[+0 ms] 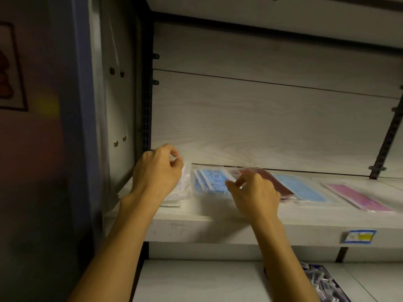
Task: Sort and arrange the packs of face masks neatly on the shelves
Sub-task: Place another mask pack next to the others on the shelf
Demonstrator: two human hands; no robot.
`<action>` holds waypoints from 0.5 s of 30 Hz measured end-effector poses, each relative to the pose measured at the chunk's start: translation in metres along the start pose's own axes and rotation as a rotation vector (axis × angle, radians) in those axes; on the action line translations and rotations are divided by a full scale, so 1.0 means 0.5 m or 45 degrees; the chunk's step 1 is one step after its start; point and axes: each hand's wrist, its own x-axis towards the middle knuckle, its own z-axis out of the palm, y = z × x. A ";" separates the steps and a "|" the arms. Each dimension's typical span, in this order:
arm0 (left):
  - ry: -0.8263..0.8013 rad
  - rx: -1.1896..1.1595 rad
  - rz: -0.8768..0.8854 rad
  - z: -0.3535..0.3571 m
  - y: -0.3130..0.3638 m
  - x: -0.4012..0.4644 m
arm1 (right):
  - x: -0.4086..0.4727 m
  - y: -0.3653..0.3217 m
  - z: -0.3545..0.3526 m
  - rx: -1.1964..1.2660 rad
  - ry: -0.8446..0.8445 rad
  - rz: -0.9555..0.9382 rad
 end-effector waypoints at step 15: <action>-0.166 0.163 0.300 0.078 0.149 -0.098 | 0.009 0.125 -0.103 -0.042 0.118 -0.217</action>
